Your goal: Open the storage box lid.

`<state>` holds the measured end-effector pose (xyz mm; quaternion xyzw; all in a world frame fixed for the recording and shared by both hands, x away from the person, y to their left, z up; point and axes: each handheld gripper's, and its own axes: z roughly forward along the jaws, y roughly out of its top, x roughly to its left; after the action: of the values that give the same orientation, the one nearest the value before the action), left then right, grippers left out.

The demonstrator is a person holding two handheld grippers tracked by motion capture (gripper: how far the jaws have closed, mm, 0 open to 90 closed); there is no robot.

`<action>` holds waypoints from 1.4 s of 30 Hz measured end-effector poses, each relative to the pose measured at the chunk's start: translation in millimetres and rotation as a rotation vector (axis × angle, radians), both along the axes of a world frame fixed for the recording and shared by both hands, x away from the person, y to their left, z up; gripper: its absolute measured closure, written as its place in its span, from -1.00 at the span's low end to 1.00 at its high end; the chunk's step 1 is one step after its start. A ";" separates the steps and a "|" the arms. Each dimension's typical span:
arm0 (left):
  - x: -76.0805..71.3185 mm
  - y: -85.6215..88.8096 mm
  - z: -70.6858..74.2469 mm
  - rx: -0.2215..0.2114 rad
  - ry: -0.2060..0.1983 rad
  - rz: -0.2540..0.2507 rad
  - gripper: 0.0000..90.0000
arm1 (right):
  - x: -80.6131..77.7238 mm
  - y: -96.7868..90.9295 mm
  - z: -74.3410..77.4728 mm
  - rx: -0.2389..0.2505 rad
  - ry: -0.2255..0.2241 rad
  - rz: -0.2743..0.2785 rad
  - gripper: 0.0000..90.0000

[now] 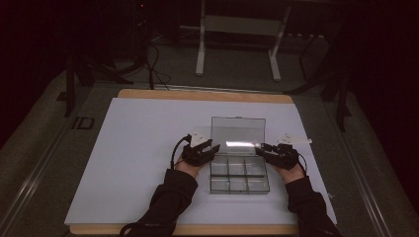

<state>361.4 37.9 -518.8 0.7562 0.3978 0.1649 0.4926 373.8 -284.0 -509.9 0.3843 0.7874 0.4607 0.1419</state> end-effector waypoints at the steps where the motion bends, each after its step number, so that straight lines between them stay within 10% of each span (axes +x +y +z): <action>1: 0.5 0.2 -0.2 -0.007 0.011 0.000 0.36 | 0.4 0.2 -0.1 0.002 0.005 -0.002 0.33; 42: 5.5 -4.3 -3.2 -0.024 0.150 0.060 0.08 | 6.1 2.7 -2.3 0.048 0.119 -0.088 0.14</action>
<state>366.9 33.6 -522.0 0.7480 0.4581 0.1178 0.4655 380.0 -281.3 -512.1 0.4486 0.7655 0.4491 0.1055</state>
